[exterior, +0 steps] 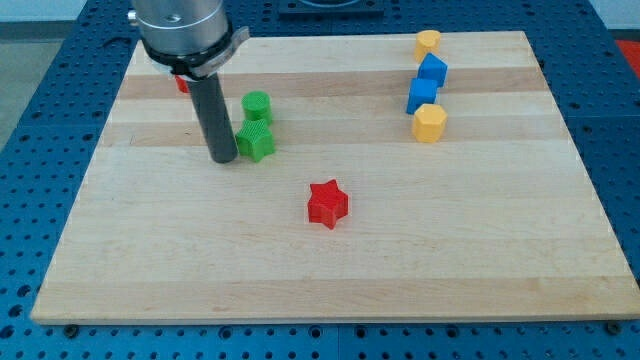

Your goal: Move your arm towards the red star

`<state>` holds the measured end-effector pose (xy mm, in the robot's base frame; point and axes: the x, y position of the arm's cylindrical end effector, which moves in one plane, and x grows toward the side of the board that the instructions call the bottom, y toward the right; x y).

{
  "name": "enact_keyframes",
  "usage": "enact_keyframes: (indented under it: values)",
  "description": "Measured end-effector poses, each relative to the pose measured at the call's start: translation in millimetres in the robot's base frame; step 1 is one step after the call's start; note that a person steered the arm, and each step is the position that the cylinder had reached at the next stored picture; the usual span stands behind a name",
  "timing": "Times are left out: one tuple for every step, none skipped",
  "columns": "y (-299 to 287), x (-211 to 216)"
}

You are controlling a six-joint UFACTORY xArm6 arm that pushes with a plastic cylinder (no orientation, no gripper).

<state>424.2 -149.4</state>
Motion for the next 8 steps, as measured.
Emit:
enact_keyframes:
  values:
    - [-6.8,12.8]
    - [-8.1,31.5]
    - [-8.1,62.3]
    - [-7.8,93.2]
    - [17.3,121.3]
    - [57.6,135.4]
    - [100.9,144.1]
    - [123.2,138.9]
